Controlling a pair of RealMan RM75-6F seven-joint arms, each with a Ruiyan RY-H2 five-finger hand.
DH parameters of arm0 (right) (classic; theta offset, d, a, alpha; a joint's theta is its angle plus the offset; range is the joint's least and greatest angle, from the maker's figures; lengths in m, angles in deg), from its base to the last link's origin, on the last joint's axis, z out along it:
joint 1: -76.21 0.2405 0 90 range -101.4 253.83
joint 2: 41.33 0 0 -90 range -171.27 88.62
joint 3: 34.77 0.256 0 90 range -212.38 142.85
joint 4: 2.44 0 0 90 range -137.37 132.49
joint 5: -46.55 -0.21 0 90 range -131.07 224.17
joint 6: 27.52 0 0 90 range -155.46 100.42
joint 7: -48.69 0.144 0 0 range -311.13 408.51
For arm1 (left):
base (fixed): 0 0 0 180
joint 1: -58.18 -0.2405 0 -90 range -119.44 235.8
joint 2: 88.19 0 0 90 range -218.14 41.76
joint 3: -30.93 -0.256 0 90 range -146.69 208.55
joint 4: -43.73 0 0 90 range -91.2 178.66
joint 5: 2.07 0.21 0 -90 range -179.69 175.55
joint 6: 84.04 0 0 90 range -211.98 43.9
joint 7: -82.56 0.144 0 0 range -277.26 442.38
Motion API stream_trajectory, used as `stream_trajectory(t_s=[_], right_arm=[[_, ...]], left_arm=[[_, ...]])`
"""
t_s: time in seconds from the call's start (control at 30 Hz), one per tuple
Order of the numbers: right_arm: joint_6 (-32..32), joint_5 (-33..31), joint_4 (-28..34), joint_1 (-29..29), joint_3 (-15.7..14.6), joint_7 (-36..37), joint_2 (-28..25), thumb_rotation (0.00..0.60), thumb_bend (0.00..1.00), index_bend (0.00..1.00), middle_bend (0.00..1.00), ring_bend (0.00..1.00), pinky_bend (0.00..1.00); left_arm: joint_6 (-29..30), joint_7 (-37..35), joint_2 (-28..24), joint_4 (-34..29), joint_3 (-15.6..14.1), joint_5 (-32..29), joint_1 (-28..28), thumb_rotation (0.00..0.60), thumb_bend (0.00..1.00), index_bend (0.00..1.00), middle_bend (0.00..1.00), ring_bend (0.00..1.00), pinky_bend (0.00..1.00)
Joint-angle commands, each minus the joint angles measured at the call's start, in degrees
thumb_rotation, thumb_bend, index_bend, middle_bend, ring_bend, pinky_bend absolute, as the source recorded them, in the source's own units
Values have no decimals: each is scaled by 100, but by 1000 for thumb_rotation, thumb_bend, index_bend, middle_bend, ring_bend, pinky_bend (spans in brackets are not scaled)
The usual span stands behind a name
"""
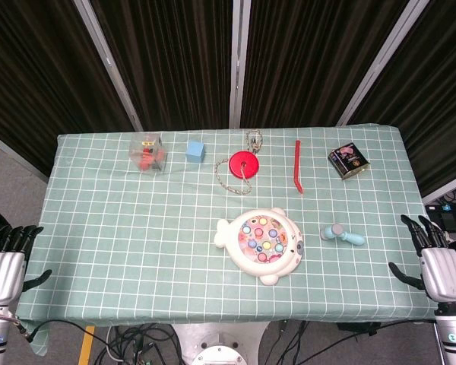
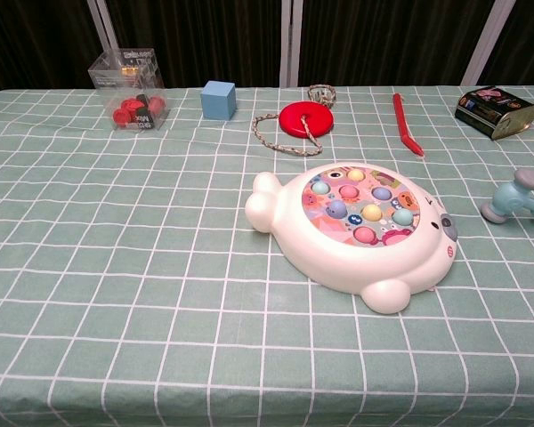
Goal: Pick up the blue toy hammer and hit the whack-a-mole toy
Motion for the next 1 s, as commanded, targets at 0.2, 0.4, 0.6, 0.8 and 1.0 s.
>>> stream_trajectory(t_s=[0.2, 0.4, 0.6, 0.8, 1.0], right_arm=[[-97, 27, 2, -5, -81, 19, -40, 600, 121, 0, 145, 19, 120], [-354, -21, 207, 92, -113, 41, -78, 600, 137, 0, 145, 19, 141], [-1430, -661, 401, 576, 29, -471, 116, 600, 147, 1, 165, 34, 175], [-1987, -1175, 19, 1018, 327, -707, 740, 600, 209, 172, 281, 137, 250], [-2437, -1586, -371, 1329, 459, -1037, 1051, 600, 210, 221, 307, 147, 256]], left_arm=[[-39, 195, -3, 5, -102, 145, 16, 600, 0, 194, 173, 132, 102], [-44, -83, -35, -52, -121, 220, 32, 600, 0, 194, 173, 132, 102], [-159, -191, 55, 47, -164, 259, 85, 600, 0, 193, 173, 132, 102], [-151, -378, 134, 153, -161, 246, 79, 600, 0, 193, 173, 132, 102], [-171, -520, 156, 277, -174, 217, 66, 600, 0, 193, 173, 132, 102]])
